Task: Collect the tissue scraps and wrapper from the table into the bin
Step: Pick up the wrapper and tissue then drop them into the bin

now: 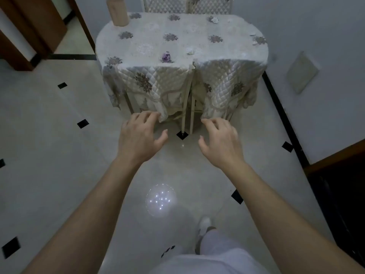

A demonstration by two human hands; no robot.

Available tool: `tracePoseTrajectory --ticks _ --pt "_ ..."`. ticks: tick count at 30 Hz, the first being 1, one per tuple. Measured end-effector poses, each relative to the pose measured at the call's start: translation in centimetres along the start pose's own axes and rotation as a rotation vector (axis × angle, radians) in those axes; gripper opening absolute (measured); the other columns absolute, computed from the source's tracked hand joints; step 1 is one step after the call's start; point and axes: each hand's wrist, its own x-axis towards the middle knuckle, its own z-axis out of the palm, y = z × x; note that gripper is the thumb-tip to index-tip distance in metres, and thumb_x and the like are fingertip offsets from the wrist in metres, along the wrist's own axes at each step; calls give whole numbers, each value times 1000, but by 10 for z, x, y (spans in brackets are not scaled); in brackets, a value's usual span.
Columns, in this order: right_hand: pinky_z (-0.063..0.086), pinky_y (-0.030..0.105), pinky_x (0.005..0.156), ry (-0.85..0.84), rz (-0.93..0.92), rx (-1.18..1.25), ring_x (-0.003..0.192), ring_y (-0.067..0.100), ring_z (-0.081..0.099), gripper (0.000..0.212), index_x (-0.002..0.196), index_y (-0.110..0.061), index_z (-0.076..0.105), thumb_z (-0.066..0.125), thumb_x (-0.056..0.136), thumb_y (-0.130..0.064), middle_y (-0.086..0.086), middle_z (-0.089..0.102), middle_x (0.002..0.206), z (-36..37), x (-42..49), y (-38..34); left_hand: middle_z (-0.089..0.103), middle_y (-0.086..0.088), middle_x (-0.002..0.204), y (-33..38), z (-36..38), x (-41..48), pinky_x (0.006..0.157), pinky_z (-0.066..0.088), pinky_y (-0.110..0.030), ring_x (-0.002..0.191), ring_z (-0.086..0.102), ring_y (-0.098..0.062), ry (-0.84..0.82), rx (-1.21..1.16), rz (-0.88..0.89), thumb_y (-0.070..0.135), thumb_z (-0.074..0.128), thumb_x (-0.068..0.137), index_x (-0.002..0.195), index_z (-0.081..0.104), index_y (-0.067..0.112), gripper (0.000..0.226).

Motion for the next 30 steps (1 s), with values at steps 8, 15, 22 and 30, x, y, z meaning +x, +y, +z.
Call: tracePoseTrajectory --ticks 8,15,22,30 --pt "44 40 90 -27 -13 17 109 25 55 40 123 -15 60 60 86 -30 5 61 116 38 82 29 59 -4 129 -19 34 82 87 47 -46 118 53 -28 -18 18 -41 54 49 86 133 52 22 56" --pt "48 43 90 -80 -9 135 111 26 54 43 126 -14 60 59 85 -27 6 61 117 68 199 83 60 -2 129 -20 67 196 87 47 -43 116 53 -26 -10 59 -76 56 45 86 131 54 21 58" --pt "48 41 92 -107 -39 159 110 25 52 44 128 -14 59 59 86 -27 6 60 115 84 307 125 63 -5 122 -22 100 290 83 49 -42 111 57 -28 -42 93 -128 55 44 85 128 56 19 58" --pt "49 45 91 -155 -56 157 110 26 53 45 129 -14 59 59 86 -28 7 61 117 119 381 138 62 -4 124 -46 121 363 89 47 -43 114 56 -28 -51 55 -166 52 47 83 127 56 20 54"
